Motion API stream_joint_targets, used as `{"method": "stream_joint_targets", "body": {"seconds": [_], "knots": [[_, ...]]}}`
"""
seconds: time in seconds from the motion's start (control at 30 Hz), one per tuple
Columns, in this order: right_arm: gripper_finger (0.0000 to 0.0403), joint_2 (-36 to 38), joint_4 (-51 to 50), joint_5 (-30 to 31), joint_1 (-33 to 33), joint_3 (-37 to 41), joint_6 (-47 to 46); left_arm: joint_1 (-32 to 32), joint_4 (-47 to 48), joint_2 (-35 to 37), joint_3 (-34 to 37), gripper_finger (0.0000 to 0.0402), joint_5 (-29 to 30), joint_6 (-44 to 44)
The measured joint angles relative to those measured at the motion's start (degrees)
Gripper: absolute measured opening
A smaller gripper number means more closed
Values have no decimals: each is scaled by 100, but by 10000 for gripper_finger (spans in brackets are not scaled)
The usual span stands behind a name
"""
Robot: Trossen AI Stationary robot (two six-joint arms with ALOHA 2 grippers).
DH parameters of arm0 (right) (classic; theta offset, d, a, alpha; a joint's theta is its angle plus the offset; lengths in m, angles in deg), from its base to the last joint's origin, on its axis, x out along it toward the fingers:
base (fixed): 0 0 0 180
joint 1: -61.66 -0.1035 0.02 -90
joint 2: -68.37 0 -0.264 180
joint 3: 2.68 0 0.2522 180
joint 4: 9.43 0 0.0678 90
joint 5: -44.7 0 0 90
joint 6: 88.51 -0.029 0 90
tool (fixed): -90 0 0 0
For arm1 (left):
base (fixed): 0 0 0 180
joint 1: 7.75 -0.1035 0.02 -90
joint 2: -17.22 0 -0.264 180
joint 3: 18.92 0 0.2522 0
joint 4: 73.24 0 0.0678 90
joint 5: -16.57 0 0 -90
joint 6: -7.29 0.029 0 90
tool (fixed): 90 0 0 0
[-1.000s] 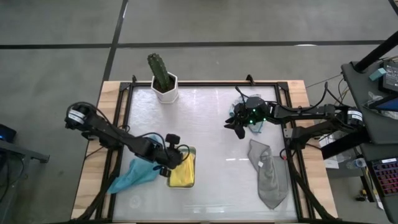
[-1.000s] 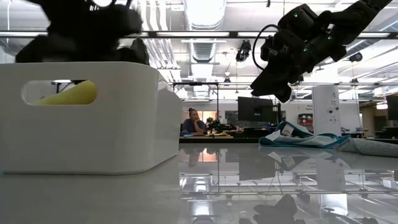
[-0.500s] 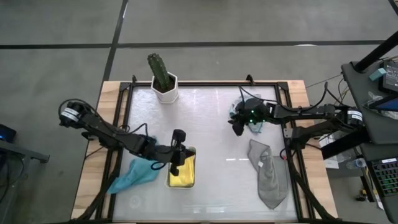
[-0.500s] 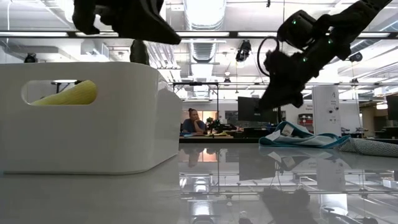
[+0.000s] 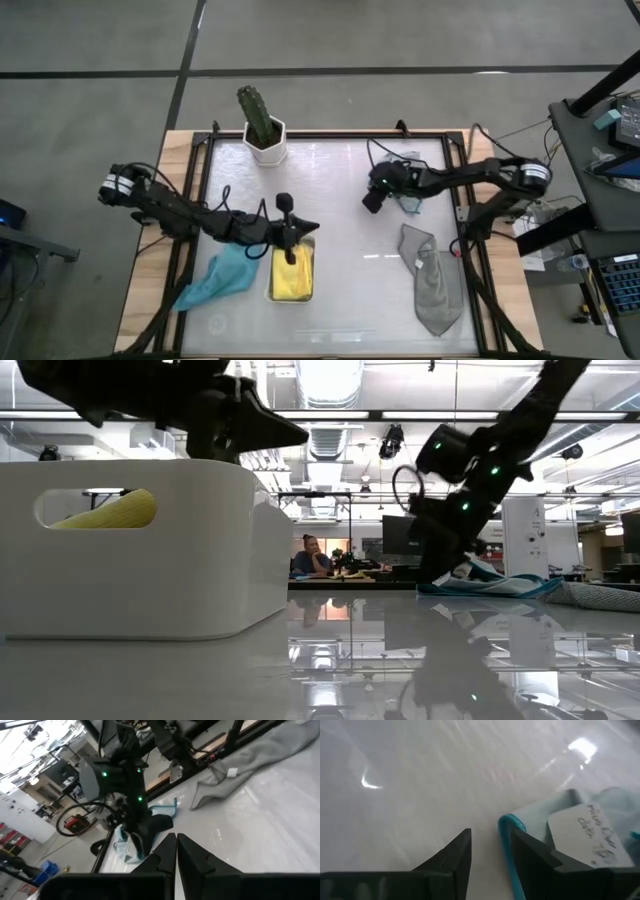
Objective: Fold microfiber towels
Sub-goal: Fold the light blue microfiber towel
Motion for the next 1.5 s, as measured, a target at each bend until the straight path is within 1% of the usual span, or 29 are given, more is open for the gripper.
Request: {"method": "stream_joint_targets", "body": {"seconds": [0.1,0.23,0.33,0.47,0.63,0.7,0.97,1.13,1.33,1.5], "knots": [[129,-384,-343,-6,50,-306,80,-23,-6,0,27,0,-5,-35],[129,-772,-873,-16,86,-705,240,-27,0,0,51,0,-6,-383],[129,-910,-939,-1,96,-835,292,-27,1,0,54,0,-7,-674],[129,-872,-929,46,100,-881,467,-27,-3,0,54,0,-7,-1061],[130,-800,-882,513,118,-941,549,-27,-3,0,54,0,-8,-1528],[130,-800,-795,557,137,-983,641,-27,-3,0,54,0,-8,-1669],[130,-835,-713,486,153,-1074,783,-25,-3,0,48,0,-9,-2073],[128,-835,-699,442,225,-1055,823,-19,-20,0,48,0,-9,-2117],[101,-835,-701,438,304,-1005,782,-20,-66,0,45,0,-9,-2117],[55,-832,-699,396,355,-950,926,-21,-149,0,48,0,-9,-2111]]}}
